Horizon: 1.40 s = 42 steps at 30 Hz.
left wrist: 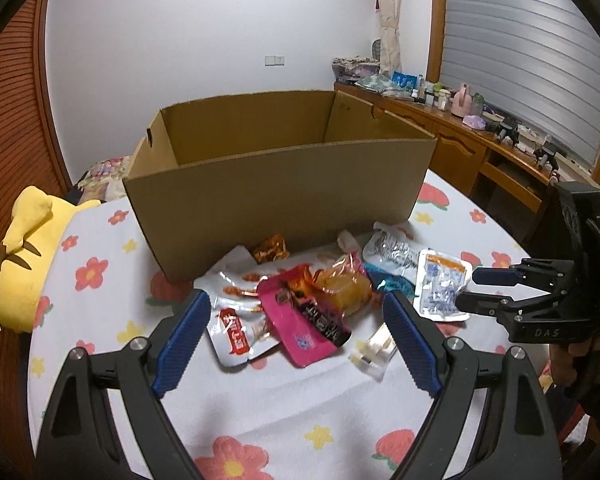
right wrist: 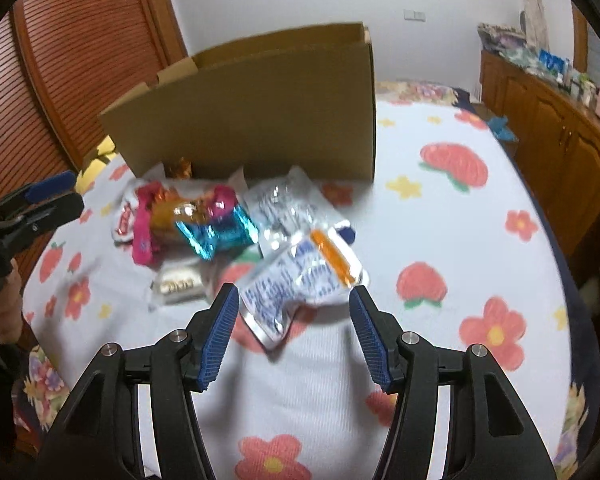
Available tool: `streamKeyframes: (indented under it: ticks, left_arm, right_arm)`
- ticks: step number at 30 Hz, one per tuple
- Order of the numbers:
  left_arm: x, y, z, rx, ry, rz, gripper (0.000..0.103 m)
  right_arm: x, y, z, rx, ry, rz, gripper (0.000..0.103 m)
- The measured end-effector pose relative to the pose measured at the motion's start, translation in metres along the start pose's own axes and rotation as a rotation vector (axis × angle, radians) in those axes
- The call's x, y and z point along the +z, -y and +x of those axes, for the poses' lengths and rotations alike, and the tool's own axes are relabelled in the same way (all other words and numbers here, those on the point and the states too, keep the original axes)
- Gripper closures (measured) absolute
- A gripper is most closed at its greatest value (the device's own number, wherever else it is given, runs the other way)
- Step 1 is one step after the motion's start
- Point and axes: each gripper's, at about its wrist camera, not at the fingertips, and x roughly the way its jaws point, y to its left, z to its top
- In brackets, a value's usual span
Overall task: Organize snacks
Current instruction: 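Grasp the white-and-orange printed pouch with the right gripper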
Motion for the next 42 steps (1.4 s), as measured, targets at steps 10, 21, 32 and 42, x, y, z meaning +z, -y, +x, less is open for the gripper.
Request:
streamKeyframes:
  ticks: [10, 21, 32, 42]
  left_arm:
    - [-0.009, -0.001, 0.000, -0.013, -0.011, -0.008, 0.015]
    - [-0.012, 0.004, 0.010, -0.016, -0.033, -0.003, 0.015]
    - [-0.013, 0.007, 0.017, -0.019, -0.050, -0.006, 0.015]
    - [0.003, 0.007, 0.032, -0.037, -0.064, 0.026, 0.016]
  right_arm:
    - [0.005, 0.003, 0.022, -0.034, -0.030, 0.023, 0.043]
    - [0.010, -0.014, 0.037, -0.088, -0.049, -0.103, 0.039]
    - [0.008, -0.027, 0.043, -0.091, -0.046, -0.172, 0.035]
    - [0.008, -0.029, 0.038, -0.048, -0.032, -0.183, 0.073]
